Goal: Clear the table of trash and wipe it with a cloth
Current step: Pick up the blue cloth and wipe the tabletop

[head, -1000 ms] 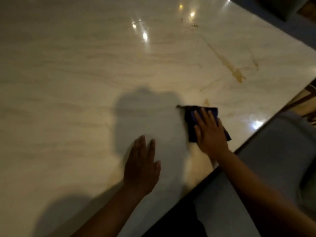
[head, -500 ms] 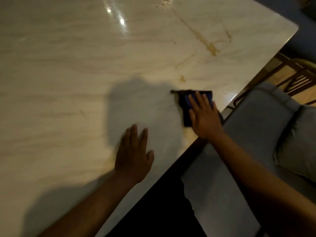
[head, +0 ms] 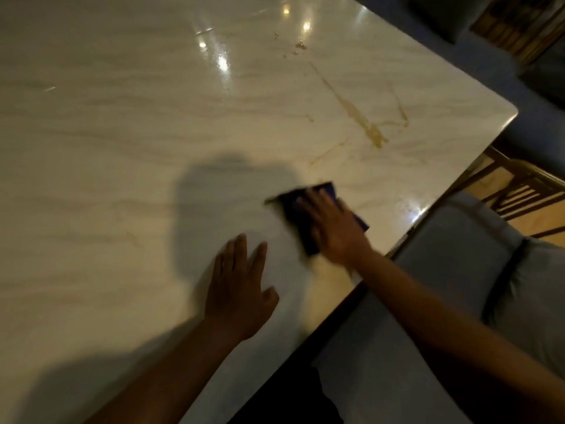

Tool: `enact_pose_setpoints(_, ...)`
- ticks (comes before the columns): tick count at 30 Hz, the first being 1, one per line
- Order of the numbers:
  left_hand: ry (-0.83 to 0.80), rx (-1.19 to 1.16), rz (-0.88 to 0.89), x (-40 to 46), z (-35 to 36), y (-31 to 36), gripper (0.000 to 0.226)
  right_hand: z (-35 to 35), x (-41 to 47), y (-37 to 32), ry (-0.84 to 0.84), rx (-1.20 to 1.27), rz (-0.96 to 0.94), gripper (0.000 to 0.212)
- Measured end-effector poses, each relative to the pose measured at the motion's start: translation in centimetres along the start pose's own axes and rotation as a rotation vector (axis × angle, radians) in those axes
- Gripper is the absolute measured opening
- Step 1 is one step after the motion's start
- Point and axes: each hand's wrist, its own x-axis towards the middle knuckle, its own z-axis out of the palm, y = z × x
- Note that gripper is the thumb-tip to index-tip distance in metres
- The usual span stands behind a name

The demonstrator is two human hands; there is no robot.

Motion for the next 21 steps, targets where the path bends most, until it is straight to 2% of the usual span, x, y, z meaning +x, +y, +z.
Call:
enact_pose_setpoints(3,-0.038,0.007,-0.004,2.4,-0.4,0.3,0.086,-1.2,7.2,3.7,0.047,-0.025,0.291,0.062)
enact_pose_setpoints(5,-0.042,0.005,-0.015,4.1,-1.1,0.6,0.084,-0.4,9.4,2.9,0.077,-0.016,0.360,0.061)
enact_pose_setpoints(6,-0.037,-0.005,-0.020,4.8,-1.4,0.7,0.083,0.2,9.1,1.9,0.088,-0.021,0.309,0.061)
enact_pose_setpoints(9,-0.012,-0.031,-0.055,7.6,-2.1,1.0,0.079,1.4,4.2,-1.0,0.054,-0.050,-0.055,0.056)
enact_pose_setpoints(11,0.050,-0.037,-0.070,10.0,-2.3,1.1,0.073,0.6,2.4,0.3,-0.039,-0.019,-0.223,0.055)
enact_pose_setpoints(13,0.093,-0.014,-0.083,12.5,-2.4,1.5,0.073,-0.9,5.1,4.1,-0.047,-0.023,-0.272,0.054)
enact_pose_setpoints(15,0.090,0.007,-0.105,15.3,-2.8,2.4,0.076,-2.0,10.5,8.9,0.037,-0.071,-0.175,0.054)
enact_pose_setpoints(19,0.080,-0.019,-0.190,21.6,-3.8,5.0,0.075,-3.8,20.1,15.2,0.035,-0.048,0.214,0.058)
enact_pose_setpoints(21,0.088,-0.036,-0.218,24.1,-4.1,6.5,0.075,-3.4,20.4,14.8,0.052,-0.047,0.216,0.063)
